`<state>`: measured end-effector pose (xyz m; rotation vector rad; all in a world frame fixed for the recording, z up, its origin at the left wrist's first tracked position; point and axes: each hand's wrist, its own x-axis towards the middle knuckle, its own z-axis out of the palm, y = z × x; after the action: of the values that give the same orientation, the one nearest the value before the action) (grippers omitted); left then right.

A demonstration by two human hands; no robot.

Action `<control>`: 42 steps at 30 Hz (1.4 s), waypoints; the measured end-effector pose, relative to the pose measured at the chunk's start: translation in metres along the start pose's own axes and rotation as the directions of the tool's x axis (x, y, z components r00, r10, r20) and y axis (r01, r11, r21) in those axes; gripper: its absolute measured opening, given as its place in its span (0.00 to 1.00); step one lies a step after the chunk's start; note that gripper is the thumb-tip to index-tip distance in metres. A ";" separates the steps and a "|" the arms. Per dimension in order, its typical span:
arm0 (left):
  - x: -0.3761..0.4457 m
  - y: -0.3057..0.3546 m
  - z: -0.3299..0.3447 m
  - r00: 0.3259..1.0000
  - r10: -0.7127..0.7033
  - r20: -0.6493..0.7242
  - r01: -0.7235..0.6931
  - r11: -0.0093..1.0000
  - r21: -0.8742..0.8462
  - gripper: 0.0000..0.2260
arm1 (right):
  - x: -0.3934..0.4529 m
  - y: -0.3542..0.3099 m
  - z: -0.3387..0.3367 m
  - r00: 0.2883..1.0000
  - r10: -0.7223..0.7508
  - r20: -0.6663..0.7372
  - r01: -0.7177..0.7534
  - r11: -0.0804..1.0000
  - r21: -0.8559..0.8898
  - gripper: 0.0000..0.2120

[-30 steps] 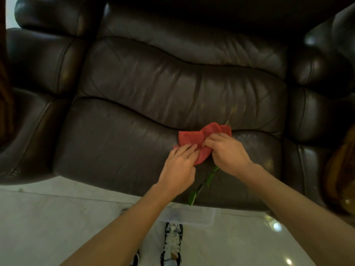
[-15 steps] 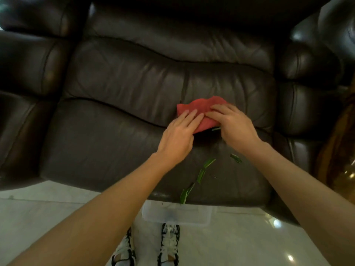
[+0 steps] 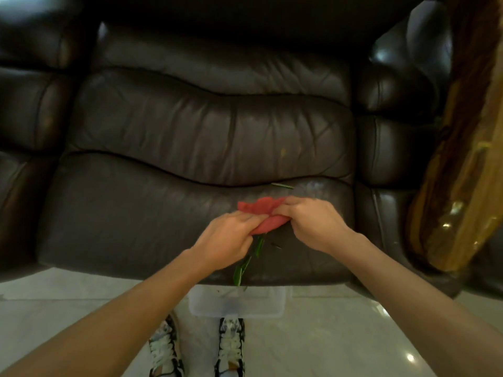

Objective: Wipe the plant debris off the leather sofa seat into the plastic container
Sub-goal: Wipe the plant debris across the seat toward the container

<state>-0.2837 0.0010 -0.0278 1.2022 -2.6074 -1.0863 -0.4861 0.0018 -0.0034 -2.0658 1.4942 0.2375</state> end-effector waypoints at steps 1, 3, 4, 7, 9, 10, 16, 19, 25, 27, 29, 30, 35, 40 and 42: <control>0.003 0.001 -0.007 0.999 0.022 -0.024 -0.021 1.000 0.022 0.25 | -0.001 0.001 -0.007 1.000 -0.013 -0.022 0.012 1.000 -0.009 0.23; 0.014 0.001 -0.022 0.990 0.069 -0.120 -0.059 0.995 0.080 0.24 | 0.004 0.003 -0.018 0.993 -0.024 -0.117 0.021 1.000 -0.023 0.24; 0.021 0.001 -0.028 0.984 0.076 -0.164 -0.059 0.993 0.103 0.24 | 0.008 0.006 -0.023 0.984 -0.022 -0.179 0.017 0.999 -0.027 0.24; 0.040 -0.010 -0.033 0.974 0.014 -0.228 0.011 0.994 0.106 0.25 | 0.032 0.016 -0.029 0.965 -0.002 -0.262 -0.003 1.000 -0.020 0.26; 0.047 -0.021 -0.024 0.984 -0.082 -0.157 0.099 0.990 0.103 0.26 | 0.048 0.019 -0.021 0.983 0.010 -0.183 -0.008 1.000 0.011 0.27; 0.048 -0.025 -0.016 0.987 -0.145 -0.076 0.153 0.982 0.113 0.27 | 0.052 0.020 -0.012 0.991 0.030 -0.131 -0.027 0.999 0.023 0.27; 0.020 -0.016 0.014 0.972 -0.215 -0.090 0.220 0.974 0.049 0.20 | 0.044 0.010 0.015 0.986 0.156 -0.060 -0.145 0.977 0.157 0.18; -0.002 -0.004 0.008 0.976 -0.101 -0.192 0.115 0.991 0.062 0.16 | 0.039 0.002 -0.006 0.998 0.045 0.032 -0.048 0.993 0.112 0.16; 0.010 0.012 -0.009 0.946 -0.037 -0.323 0.070 0.993 0.092 0.17 | 0.028 0.008 -0.031 0.980 -0.036 -0.196 0.038 0.999 0.008 0.13; 0.028 0.008 -0.012 0.940 -0.059 -0.337 0.100 0.989 0.105 0.20 | 0.036 0.023 -0.033 0.970 -0.001 -0.243 0.012 0.999 0.045 0.18; 0.047 0.000 -0.012 0.953 -0.126 -0.274 0.158 0.983 0.096 0.23 | 0.044 0.035 -0.025 0.977 0.057 -0.205 -0.039 0.995 0.091 0.23; 0.055 -0.006 -0.009 0.964 -0.154 -0.216 0.178 0.980 0.092 0.25 | 0.046 0.037 -0.018 0.983 0.082 -0.162 -0.065 0.992 0.108 0.24; 0.046 -0.016 0.008 0.986 -0.168 -0.026 0.169 0.983 0.065 0.24 | 0.026 0.025 0.019 0.988 0.126 -0.087 -0.115 0.986 0.121 0.22; 0.009 -0.001 0.004 0.997 -0.030 -0.076 0.034 0.997 0.063 0.21 | 0.006 0.021 -0.003 1.000 0.012 -0.010 -0.012 1.000 0.002 0.16; 0.012 0.001 -0.005 0.993 0.014 -0.117 -0.003 0.996 0.094 0.23 | 0.006 0.020 -0.014 0.995 -0.013 -0.099 0.011 1.000 -0.020 0.17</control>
<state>-0.2907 -0.0095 -0.0263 1.2320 -2.5972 -0.8714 -0.5051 -0.0147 -0.0015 -2.1293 1.5427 0.1470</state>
